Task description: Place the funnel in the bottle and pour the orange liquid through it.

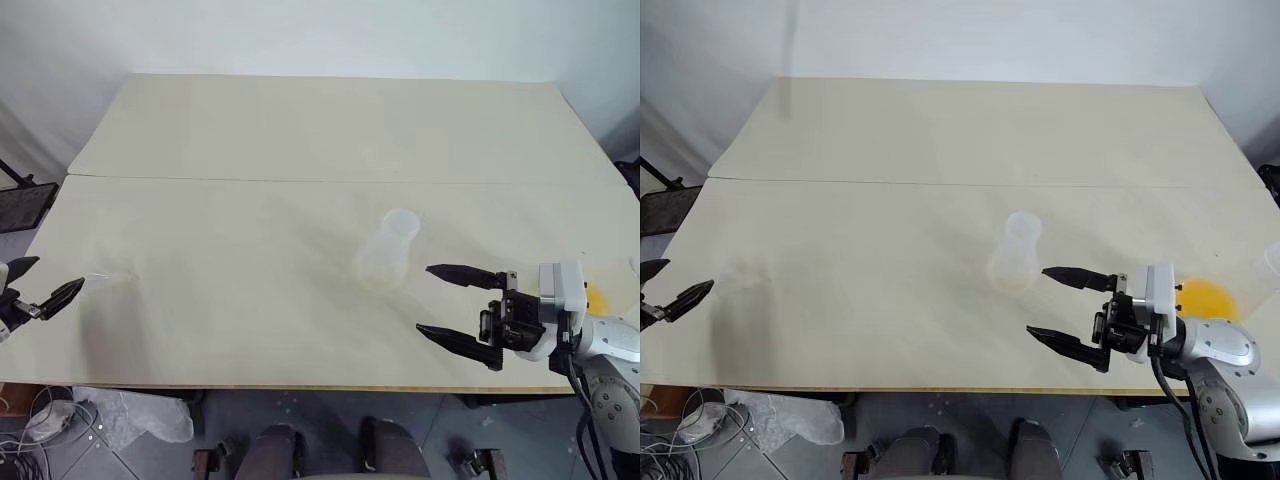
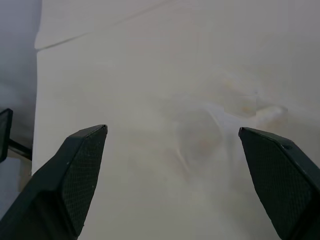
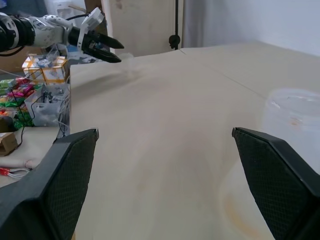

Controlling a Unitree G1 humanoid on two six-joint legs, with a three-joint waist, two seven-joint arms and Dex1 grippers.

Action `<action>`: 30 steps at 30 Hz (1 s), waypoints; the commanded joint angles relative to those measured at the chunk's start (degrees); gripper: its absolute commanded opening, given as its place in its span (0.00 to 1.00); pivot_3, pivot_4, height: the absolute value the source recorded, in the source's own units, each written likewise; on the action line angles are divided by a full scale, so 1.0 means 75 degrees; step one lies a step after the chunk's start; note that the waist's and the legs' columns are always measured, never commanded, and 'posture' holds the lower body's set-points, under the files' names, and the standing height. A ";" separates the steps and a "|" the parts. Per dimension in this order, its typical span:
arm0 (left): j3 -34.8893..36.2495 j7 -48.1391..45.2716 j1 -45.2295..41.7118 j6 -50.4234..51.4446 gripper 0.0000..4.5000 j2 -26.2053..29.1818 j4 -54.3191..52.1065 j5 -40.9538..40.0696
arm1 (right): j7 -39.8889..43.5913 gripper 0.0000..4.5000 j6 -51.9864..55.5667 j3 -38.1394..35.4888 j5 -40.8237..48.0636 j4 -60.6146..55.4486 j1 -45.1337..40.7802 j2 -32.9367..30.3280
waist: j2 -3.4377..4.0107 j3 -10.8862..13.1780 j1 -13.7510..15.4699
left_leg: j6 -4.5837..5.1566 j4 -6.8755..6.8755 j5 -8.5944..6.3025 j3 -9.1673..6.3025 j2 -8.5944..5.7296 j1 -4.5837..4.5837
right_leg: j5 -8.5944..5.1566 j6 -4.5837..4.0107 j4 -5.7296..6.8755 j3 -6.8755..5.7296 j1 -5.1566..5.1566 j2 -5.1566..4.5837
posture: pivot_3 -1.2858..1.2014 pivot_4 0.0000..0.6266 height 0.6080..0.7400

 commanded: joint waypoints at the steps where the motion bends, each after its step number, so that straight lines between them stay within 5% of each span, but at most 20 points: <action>1: -0.0127 -0.0130 -0.0192 -0.0082 1.00 0.0092 0.0112 0.0009 | 0.0140 1.00 -0.0107 0.0040 0.0011 0.0045 -0.0174 -0.0018 | 0.0000 0.0000 -0.0001 | 0.0000 0.0001 0.0000 0.0001 -0.0001 0.0000 | 0.0000 0.0000 0.0001 0.0001 0.0000 0.0000 | 0.52 0.24 1.00; 17: -0.1248 -0.0504 -0.1226 -0.0096 1.00 -0.0323 0.0882 0.0364 | 0.0250 1.00 -0.0002 -0.0261 0.0006 0.0084 -0.0127 -0.0258 | -0.0006 -0.0001 0.0010 | 0.0005 0.0006 -0.0001 0.0003 -0.0005 -0.0001 | 0.0000 0.0000 0.0021 -0.0008 -0.0007 -0.0001 | 0.52 0.24 1.00; 20: -0.1246 -0.0616 -0.1208 -0.0040 0.86 -0.0357 0.0801 0.0296 | 0.0216 1.00 -0.0013 -0.0352 0.0007 0.0050 -0.0037 -0.0317 | -0.0006 -0.0001 -0.0007 | 0.0005 0.0006 -0.0001 0.0013 -0.0006 -0.0001 | 0.0000 0.0000 0.0038 -0.0007 -0.0021 -0.0003 | 0.52 0.24 1.00; 30: -0.1129 -0.0901 -0.0966 0.0302 0.15 -0.0388 0.0297 0.0116 | 0.0194 1.00 -0.0036 -0.0410 -0.0040 0.0073 0.0047 -0.0345 | -0.0006 -0.0001 0.0016 | 0.0005 0.0009 -0.0001 0.0018 -0.0005 -0.0002 | 0.0000 0.0000 0.0042 -0.0003 -0.0024 -0.0006 | 0.52 0.24 1.00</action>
